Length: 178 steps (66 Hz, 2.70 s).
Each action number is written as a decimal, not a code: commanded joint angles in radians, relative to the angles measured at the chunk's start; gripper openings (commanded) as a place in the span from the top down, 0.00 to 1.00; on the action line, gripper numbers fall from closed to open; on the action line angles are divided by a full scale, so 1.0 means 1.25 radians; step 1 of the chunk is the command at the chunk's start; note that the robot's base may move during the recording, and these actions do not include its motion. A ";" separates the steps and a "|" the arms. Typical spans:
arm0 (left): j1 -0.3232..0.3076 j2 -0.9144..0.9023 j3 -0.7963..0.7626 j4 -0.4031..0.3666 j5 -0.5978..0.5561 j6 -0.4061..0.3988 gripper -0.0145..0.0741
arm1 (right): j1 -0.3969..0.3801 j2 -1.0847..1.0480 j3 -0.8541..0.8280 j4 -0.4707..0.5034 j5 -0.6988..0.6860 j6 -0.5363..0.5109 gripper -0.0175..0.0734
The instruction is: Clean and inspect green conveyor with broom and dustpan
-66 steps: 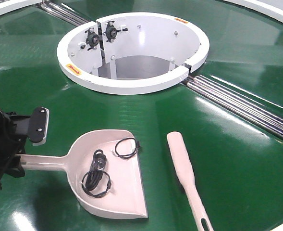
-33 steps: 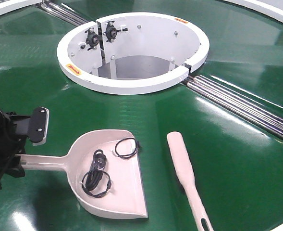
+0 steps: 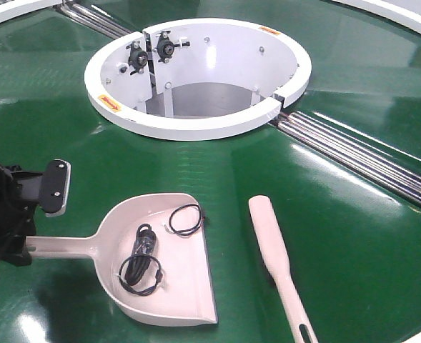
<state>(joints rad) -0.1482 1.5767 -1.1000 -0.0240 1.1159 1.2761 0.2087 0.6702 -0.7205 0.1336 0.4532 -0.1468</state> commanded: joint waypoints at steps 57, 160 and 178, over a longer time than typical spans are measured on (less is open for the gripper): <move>-0.004 -0.445 -0.020 0.019 -0.343 -0.603 0.58 | -0.001 -0.018 -0.022 0.000 -0.098 -0.003 0.81; -0.004 -0.977 0.561 -0.299 -0.738 -0.646 0.86 | -0.001 -0.160 0.350 0.001 -0.357 -0.036 0.81; -0.004 -0.987 0.601 -0.052 -0.747 -0.926 0.86 | -0.001 -0.160 0.350 0.001 -0.357 -0.036 0.81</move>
<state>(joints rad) -0.1482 0.3458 -0.3401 -0.2001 0.2657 0.2769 0.2087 0.4685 -0.2536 0.1346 0.0849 -0.1865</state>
